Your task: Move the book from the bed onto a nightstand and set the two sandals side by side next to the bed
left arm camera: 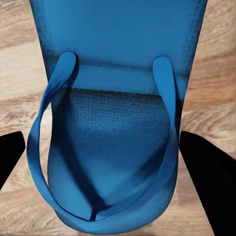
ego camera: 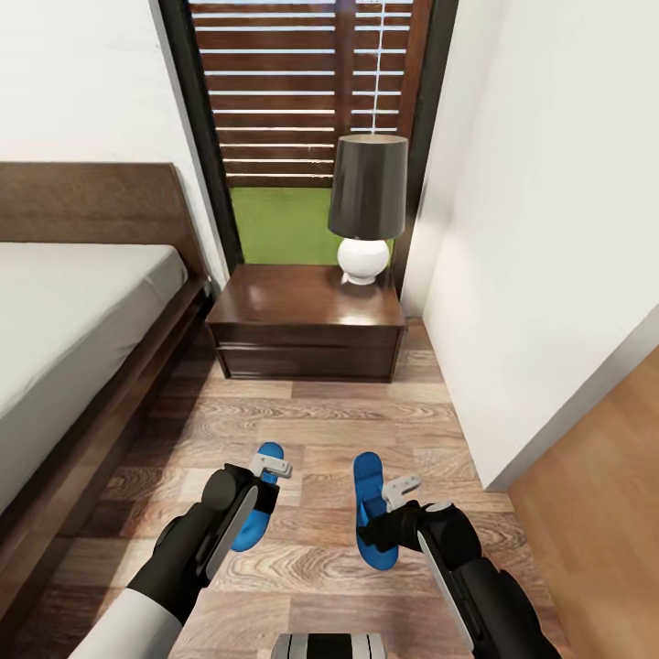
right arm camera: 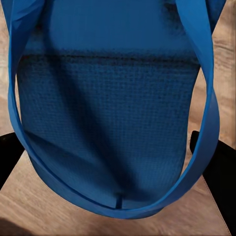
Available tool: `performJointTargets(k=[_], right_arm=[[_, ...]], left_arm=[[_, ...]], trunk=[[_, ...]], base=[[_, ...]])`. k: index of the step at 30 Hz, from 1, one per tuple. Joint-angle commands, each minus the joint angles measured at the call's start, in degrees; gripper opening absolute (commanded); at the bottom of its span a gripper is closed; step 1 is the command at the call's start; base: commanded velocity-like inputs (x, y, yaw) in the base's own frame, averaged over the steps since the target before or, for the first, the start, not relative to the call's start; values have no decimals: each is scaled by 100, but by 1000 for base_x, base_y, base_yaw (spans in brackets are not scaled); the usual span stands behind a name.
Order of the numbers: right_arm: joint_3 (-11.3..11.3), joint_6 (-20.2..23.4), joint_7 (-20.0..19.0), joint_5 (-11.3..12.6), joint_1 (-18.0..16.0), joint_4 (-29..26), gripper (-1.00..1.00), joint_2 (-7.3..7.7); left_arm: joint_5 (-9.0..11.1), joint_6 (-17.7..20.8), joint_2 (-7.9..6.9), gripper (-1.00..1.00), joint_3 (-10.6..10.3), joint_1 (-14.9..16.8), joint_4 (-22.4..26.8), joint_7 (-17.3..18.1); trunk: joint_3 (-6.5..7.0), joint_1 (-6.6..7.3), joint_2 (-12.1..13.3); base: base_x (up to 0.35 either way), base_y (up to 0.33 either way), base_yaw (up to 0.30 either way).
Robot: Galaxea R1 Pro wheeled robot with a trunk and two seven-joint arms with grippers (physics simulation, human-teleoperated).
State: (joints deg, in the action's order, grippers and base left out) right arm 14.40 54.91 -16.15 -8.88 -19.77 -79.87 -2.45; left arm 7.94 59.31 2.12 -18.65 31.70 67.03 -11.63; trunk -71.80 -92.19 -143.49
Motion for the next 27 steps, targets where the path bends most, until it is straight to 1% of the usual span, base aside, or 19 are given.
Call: performJointTargets(k=[1,10,21,27], right_arm=[[0,20,-47,-61,-2,-6,-100,-1],[1,24,-43,-61,-3,-4,-100,-6],[62,28,-24,-64,-2,-2,-100,-10],[76,28,-26,-64,-2,4,-100,-14]], left_arm=[[59,20,-1,-100,-7,3,6,-59],[59,14,-1,-100,-7,3,4,-58],[59,11,-1,-100,-7,3,-11,-59],[59,11,-1,-100,-7,3,-18,-59]], trunk=[[-5,0,-2],[-5,0,-2],[-7,0,-2],[-37,0,-2]], base=[[99,-77,0],[72,-59,0],[11,-9,0],[1,-1,46]])
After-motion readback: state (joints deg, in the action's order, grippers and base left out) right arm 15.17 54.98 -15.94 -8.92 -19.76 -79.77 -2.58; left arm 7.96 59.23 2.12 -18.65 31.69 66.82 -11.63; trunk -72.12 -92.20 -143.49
